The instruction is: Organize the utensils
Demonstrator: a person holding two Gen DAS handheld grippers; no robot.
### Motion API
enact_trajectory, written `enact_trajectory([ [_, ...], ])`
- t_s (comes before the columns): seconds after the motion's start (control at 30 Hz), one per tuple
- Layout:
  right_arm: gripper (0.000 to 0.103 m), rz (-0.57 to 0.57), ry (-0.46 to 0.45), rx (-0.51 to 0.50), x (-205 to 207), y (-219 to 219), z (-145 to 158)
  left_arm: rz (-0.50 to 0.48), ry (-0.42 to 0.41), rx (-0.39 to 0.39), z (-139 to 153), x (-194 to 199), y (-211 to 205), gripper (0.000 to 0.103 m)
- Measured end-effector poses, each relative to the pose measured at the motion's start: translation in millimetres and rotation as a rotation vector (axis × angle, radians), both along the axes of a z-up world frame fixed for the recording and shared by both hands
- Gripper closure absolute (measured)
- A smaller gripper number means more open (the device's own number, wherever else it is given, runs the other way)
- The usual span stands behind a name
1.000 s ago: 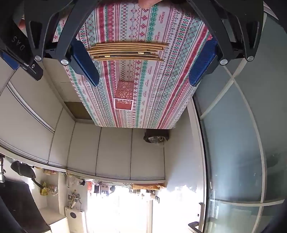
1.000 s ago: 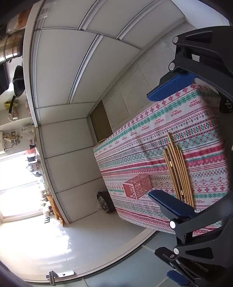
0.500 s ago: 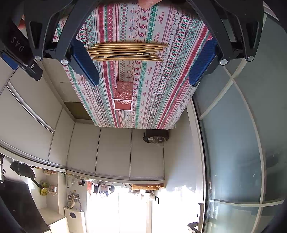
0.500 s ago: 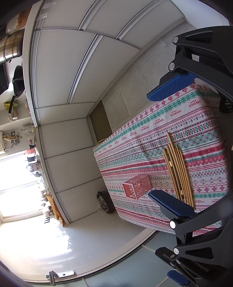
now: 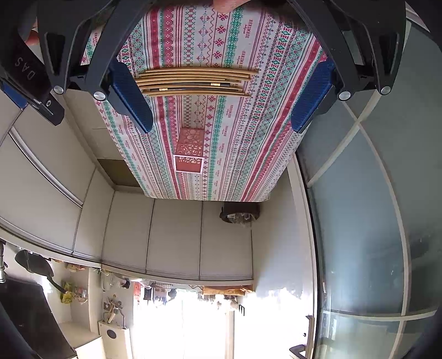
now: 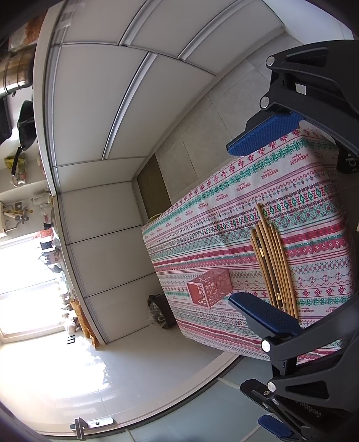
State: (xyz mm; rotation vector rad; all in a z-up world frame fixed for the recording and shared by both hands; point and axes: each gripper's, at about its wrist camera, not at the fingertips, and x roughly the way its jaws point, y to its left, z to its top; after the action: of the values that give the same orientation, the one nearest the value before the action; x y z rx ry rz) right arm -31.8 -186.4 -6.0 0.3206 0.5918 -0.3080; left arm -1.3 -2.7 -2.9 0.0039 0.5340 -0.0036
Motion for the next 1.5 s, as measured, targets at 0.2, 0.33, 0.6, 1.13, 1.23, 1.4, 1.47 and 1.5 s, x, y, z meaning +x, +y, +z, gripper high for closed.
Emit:
enact_trajectory([
  [0.2, 0.007, 0.001, 0.002, 0.002, 0.7, 0.8, -2.0, 0.001, 0.002, 0.002, -0.8, 0.2, 0.1, 0.007],
  [0.33, 0.007, 0.001, 0.002, 0.004, 0.7, 0.7, -1.9, 0.002, 0.005, 0.002, -1.5, 0.3, 0.4, 0.007],
  [0.6, 0.007, 0.002, 0.003, 0.008, 0.8, 1.0, -1.8, 0.003, 0.008, 0.005, -2.5, 1.0, -0.2, 0.007],
  [1.13, 0.007, 0.005, 0.008, 0.012, 1.8, -1.0, -3.2, 0.004, 0.012, 0.009, -2.8, 1.6, 0.0, 0.007],
  [1.23, 0.007, 0.005, 0.008, 0.011, 2.1, -0.7, -3.6, 0.005, 0.013, 0.012, -3.5, 2.0, 0.2, 0.007],
  [1.4, 0.007, 0.006, 0.009, 0.011, 2.0, -0.9, -3.5, 0.004, 0.014, 0.013, -3.7, 1.9, -0.5, 0.007],
  [1.47, 0.007, 0.005, 0.009, 0.011, 1.8, -0.8, -3.9, 0.003, 0.015, 0.014, -4.0, 1.8, -0.4, 0.007],
  [1.5, 0.007, 0.006, 0.009, 0.012, 1.9, -1.0, -3.8, 0.004, 0.016, 0.015, -4.1, 2.2, -1.7, 0.007],
])
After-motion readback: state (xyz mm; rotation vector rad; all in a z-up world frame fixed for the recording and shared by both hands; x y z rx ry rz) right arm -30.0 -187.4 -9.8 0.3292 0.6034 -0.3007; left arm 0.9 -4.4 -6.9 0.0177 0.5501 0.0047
